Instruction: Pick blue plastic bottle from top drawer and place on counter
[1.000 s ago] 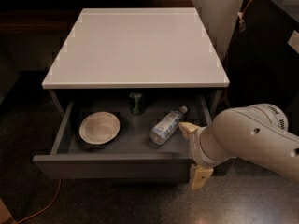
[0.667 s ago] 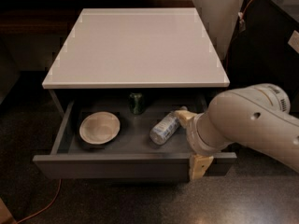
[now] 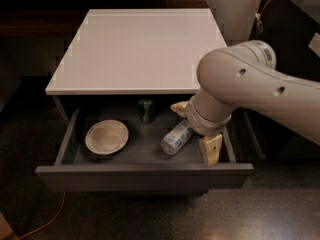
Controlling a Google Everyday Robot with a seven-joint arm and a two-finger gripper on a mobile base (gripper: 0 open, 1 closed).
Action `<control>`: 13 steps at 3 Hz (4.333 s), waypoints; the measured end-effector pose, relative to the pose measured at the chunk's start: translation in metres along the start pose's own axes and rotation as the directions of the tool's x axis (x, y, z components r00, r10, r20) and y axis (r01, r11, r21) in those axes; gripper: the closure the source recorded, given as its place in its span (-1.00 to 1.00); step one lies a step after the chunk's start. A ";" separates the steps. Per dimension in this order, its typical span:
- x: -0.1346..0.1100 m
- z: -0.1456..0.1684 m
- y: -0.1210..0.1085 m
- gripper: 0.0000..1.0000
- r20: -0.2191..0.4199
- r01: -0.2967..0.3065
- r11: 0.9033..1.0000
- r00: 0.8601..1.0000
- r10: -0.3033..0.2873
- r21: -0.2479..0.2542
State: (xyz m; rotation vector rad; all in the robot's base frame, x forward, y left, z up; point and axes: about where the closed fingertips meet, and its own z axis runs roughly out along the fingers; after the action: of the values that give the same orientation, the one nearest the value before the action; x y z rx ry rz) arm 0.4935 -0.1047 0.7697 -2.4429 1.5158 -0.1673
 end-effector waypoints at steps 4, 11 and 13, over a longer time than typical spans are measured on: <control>-0.005 0.051 -0.033 -1.00 0.049 0.500 0.865 0.866 -0.498 -0.037; 0.048 0.169 -0.056 -0.58 -0.011 0.550 0.820 0.830 -0.558 -0.161; 0.036 0.148 -0.060 0.48 -0.069 0.556 0.819 0.820 -0.568 -0.140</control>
Offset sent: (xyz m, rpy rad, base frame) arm 0.0383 0.0344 -0.0395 -0.0839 0.0207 0.5579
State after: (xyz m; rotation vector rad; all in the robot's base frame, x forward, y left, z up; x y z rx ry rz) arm 0.5959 -0.0883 0.6432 -2.9544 0.7974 -0.3359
